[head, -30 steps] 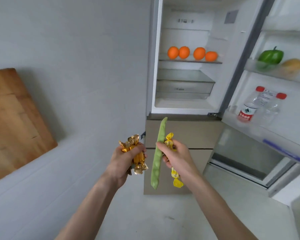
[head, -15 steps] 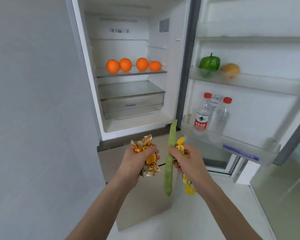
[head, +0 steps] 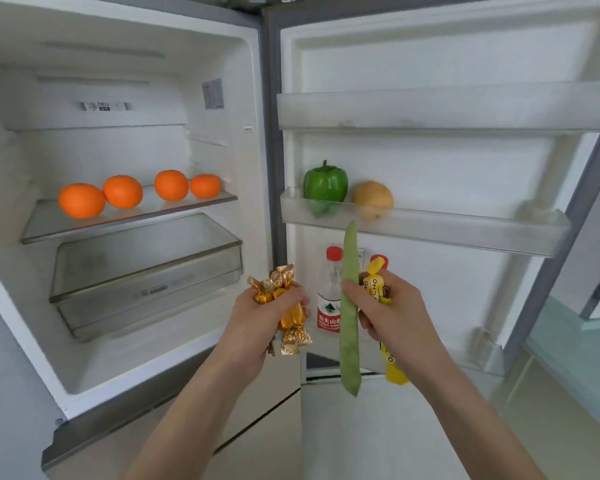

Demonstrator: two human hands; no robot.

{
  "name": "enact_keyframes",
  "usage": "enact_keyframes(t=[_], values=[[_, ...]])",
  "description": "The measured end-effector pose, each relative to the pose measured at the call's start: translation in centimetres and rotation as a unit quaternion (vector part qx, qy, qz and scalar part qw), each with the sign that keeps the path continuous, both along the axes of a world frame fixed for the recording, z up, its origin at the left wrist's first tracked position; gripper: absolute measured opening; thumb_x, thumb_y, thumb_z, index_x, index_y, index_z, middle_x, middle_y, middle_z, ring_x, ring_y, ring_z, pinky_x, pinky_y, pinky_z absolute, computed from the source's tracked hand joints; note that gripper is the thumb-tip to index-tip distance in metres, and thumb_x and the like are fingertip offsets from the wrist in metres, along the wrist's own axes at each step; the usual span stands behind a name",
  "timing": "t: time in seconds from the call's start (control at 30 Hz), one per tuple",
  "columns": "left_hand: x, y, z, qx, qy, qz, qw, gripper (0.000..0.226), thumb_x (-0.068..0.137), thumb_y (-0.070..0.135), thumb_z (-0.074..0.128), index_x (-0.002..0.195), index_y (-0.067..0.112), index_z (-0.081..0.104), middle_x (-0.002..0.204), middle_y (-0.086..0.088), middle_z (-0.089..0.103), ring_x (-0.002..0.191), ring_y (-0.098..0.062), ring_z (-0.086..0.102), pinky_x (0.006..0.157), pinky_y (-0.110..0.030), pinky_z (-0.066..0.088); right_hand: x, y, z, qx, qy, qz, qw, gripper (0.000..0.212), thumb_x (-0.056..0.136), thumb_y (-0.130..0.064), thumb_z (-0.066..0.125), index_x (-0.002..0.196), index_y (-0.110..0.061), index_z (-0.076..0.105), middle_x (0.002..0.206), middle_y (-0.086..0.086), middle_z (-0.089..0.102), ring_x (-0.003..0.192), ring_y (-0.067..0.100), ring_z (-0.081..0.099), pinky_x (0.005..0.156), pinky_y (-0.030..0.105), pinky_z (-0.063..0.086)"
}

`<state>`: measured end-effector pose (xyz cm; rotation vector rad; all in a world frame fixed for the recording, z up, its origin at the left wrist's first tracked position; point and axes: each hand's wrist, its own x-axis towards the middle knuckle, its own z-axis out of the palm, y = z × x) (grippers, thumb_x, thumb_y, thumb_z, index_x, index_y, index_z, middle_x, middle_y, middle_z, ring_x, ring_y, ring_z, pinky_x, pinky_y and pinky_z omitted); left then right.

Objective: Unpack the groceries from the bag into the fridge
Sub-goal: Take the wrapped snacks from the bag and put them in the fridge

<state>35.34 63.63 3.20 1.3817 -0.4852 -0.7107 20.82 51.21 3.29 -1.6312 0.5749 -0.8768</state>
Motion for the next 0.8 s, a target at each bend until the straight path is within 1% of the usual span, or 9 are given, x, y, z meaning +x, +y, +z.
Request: enact_keyframes(t=[0.13, 0.27, 0.33, 0.4, 0.43, 0.53, 0.67, 0.73, 0.8], values=[[0.2, -3.7, 1.9, -0.021, -0.006, -0.047, 0.999, 0.019, 0.092, 0.020, 0.075, 0.109, 0.010, 0.074, 0.095, -0.007, 0.081, 0.090, -0.021, 0.079, 0.076, -0.037, 0.062, -0.5, -2.3, 1.8, -0.031, 0.008, -0.044, 0.999, 0.022, 0.094, -0.027, 0.074, 0.090, -0.006, 0.068, 0.056, -0.003, 0.056, 0.048, 0.011, 0.049, 0.047, 0.017, 0.037], [0.7, -6.3, 3.3, -0.028, -0.013, -0.085, 0.996, 0.020, 0.090, 0.024, 0.078, 0.107, 0.014, 0.076, 0.095, -0.006, 0.081, 0.092, -0.020, 0.079, 0.093, -0.045, 0.059, -1.4, -4.0, 4.1, -0.065, 0.006, -0.100, 0.993, 0.024, 0.095, -0.024, 0.073, 0.085, -0.002, 0.069, 0.062, 0.000, 0.062, 0.051, 0.008, 0.051, 0.049, 0.013, 0.039], [1.0, -7.1, 3.8, -0.024, -0.015, -0.111, 0.993, 0.021, 0.090, 0.025, 0.077, 0.108, 0.014, 0.076, 0.097, -0.006, 0.081, 0.090, -0.018, 0.079, 0.086, -0.040, 0.060, -2.0, -4.6, 5.5, -0.092, 0.015, -0.117, 0.989, 0.026, 0.097, -0.023, 0.071, 0.086, 0.001, 0.067, 0.067, 0.006, 0.068, 0.053, 0.006, 0.056, 0.051, 0.016, 0.041], [1.3, -7.7, 4.2, -0.023, -0.026, -0.130, 0.991, 0.019, 0.092, 0.026, 0.076, 0.106, 0.013, 0.076, 0.095, -0.007, 0.081, 0.087, -0.017, 0.079, 0.075, -0.033, 0.059, -2.8, -5.6, 6.9, -0.152, 0.057, -0.135, 0.977, 0.029, 0.096, -0.032, 0.071, 0.086, -0.006, 0.067, 0.077, 0.016, 0.067, 0.061, 0.016, 0.056, 0.059, 0.029, 0.044], [1.5, -8.0, 4.5, -0.027, -0.026, -0.133, 0.990, 0.018, 0.092, 0.025, 0.075, 0.104, 0.013, 0.076, 0.094, -0.006, 0.081, 0.087, -0.016, 0.079, 0.070, -0.030, 0.059, -3.3, -6.1, 7.8, -0.191, 0.088, -0.148, 0.966, 0.029, 0.095, -0.037, 0.072, 0.083, -0.011, 0.067, 0.074, 0.013, 0.064, 0.064, 0.020, 0.053, 0.062, 0.035, 0.044], [1.8, -8.6, 5.1, -0.044, -0.018, -0.141, 0.989, 0.011, 0.093, 0.022, 0.075, 0.100, 0.013, 0.077, 0.093, -0.005, 0.081, 0.088, -0.016, 0.079, 0.067, -0.028, 0.059, -4.6, -7.6, 11.0, -0.334, 0.228, -0.211, 0.890, 0.028, 0.092, -0.047, 0.071, 0.076, -0.026, 0.060, 0.060, -0.007, 0.053, 0.059, 0.016, 0.047, 0.055, 0.031, 0.035], [2.1, -9.3, 5.3, -0.041, -0.022, -0.156, 0.987, 0.010, 0.092, 0.025, 0.076, 0.098, 0.018, 0.077, 0.090, -0.003, 0.082, 0.089, -0.017, 0.079, 0.085, -0.038, 0.060, -4.9, -8.6, 14.1, -0.511, 0.387, -0.256, 0.724, 0.019, 0.097, -0.052, 0.060, 0.096, -0.033, 0.062, 0.076, -0.003, 0.064, 0.077, 0.028, 0.058, 0.052, 0.027, 0.030], [2.2, -9.6, 5.1, -0.044, -0.013, -0.162, 0.986, 0.009, 0.091, 0.025, 0.076, 0.098, 0.018, 0.077, 0.091, -0.002, 0.082, 0.088, -0.015, 0.079, 0.087, -0.039, 0.059, -4.8, -9.3, 14.6, -0.565, 0.406, -0.242, 0.677, 0.024, 0.099, -0.054, 0.052, 0.098, -0.031, 0.060, 0.078, -0.003, 0.065, 0.077, 0.031, 0.059, 0.052, 0.031, 0.031], [2.4, -10.0, 4.9, -0.045, -0.012, -0.167, 0.985, 0.009, 0.092, 0.024, 0.076, 0.098, 0.018, 0.077, 0.093, -0.003, 0.081, 0.088, -0.014, 0.079, 0.087, -0.039, 0.059, -4.4, -10.3, 15.1, -0.599, 0.404, -0.225, 0.654, 0.026, 0.100, -0.054, 0.049, 0.098, -0.030, 0.059, 0.078, -0.003, 0.065, 0.075, 0.031, 0.058, 0.053, 0.032, 0.032]])
